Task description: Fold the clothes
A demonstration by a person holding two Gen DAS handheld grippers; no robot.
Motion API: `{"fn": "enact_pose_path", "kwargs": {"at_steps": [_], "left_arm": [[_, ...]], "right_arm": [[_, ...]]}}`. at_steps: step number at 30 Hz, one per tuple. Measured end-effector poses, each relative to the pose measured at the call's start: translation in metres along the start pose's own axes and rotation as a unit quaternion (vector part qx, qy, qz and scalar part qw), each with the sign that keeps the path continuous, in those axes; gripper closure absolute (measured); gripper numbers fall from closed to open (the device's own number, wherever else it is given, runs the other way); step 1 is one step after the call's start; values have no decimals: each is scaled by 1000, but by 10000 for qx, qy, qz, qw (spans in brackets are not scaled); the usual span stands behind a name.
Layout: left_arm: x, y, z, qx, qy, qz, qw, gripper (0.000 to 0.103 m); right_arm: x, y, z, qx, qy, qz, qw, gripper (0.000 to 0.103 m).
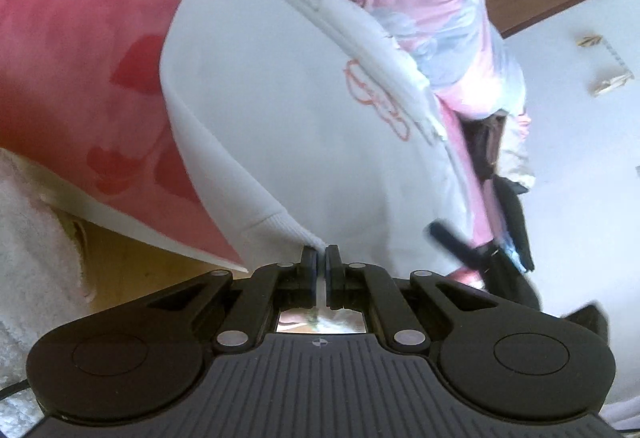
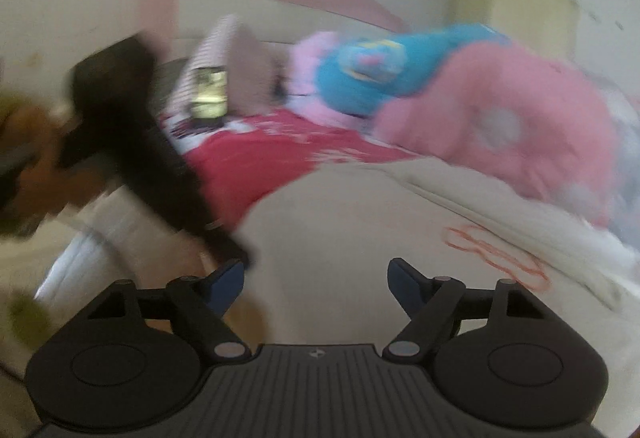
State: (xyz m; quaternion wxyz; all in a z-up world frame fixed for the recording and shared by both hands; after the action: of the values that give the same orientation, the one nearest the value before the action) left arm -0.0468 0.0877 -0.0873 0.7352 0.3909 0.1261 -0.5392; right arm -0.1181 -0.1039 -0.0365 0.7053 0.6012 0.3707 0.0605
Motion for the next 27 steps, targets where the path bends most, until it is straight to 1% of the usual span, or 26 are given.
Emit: {"fn": "enact_pose_path", "kwargs": {"at_steps": [3,5,6,9,12,14,15,16,18,20,23,26,27], "left_arm": [[5,3,-6,-78,-45,-32,10000,101],[3,5,-4,-102,-101,-15,9999,101],[1,8,1,-106,-139,5,9998,101],[-5,13,10,-79,-245,92,9996,101],[-10,16,16,-99,-385,166,9991,101],[-13,20,19,-110,-488,224,9985,101],[-14,23,21,-115,-539,252,9982,101],[-14,26,23,-119,-590,278,9978,101],[-16,37,28,-86,-757,387,9963,101],[-17,49,34,-47,-934,504,9943,101],[-20,73,40,-16,-1292,860,9879,100],[-24,97,41,-2,-1490,1225,9812,95],[-24,103,40,27,-1477,1331,9800,92]], "right_arm": [[10,-11,-23,-602,-39,-152,9981,38],[16,-16,-30,-750,-59,-270,9968,41],[17,-16,-33,-768,-68,-266,9967,43],[19,-15,-38,-784,-112,-207,9966,45],[21,-14,-41,-890,-275,-148,9955,49],[24,-16,-44,-1058,-411,-182,9934,56],[26,-17,-46,-1142,-479,-199,9921,65],[27,-17,-45,-1173,-569,-212,9912,81],[27,-16,-40,-1147,-729,-203,9905,99],[23,-6,-27,-940,-853,-44,9919,100],[20,19,8,-523,-982,150,9937,101],[17,44,45,-101,-1107,343,9932,101],[24,48,59,69,-1078,301,9937,101]]}}
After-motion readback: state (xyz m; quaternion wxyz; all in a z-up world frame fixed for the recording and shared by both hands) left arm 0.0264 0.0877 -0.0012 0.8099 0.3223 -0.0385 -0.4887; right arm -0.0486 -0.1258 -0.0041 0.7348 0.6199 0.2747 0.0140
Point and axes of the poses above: each gripper's, at about its wrist camera, not at the fingertips, and x roughly the way its jaws point, z to its right, y to its top, the point moved 4 cm from there along x, roughly the way its jaws point, and after that the axes turned 8 degrees about x, right-handed, at the moved point
